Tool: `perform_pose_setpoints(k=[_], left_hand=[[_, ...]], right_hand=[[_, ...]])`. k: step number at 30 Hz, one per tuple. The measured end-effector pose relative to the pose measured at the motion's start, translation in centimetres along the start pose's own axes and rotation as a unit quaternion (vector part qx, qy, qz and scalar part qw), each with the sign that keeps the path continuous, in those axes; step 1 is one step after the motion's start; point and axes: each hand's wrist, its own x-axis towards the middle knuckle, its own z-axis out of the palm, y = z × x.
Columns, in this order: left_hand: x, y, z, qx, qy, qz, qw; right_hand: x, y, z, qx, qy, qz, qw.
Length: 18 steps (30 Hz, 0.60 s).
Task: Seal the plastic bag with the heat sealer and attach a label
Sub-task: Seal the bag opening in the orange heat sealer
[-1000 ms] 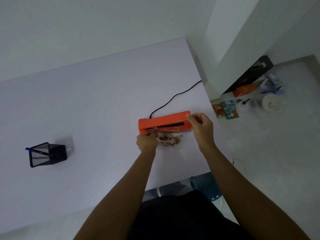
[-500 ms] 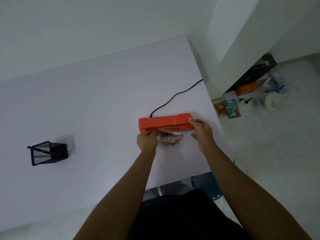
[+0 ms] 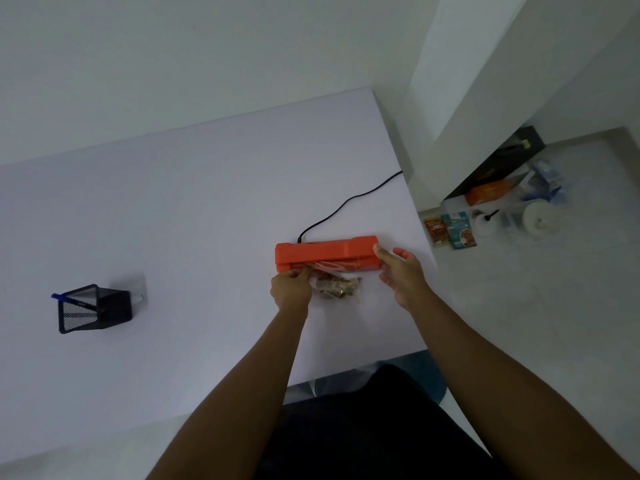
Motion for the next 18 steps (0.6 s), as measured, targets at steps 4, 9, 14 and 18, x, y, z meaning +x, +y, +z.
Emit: perform_pose_setpoints(k=[4, 9, 14, 18], left_hand=[[-0.06, -0.09, 0.12, -0.001, 0.000, 0.001, 1.000], [0.12, -0.13, 0.02, 0.004, -0.001, -0.001, 1.000], [0.13, -0.25, -0.02, 0.006, -0.002, -0.002, 1.000], [0.14, -0.21, 0.03, 0.006, -0.003, 0.000, 1.000]], right_hand=[[-0.05, -0.12, -0.03, -0.005, -0.004, 0.001, 1.000], [-0.10, -0.14, -0.15, -0.017, -0.015, -0.004, 1.000], [-0.26, -0.11, -0.15, -0.021, -0.020, -0.011, 1.000], [-0.33, -0.15, -0.20, -0.018, -0.021, -0.014, 1.000]])
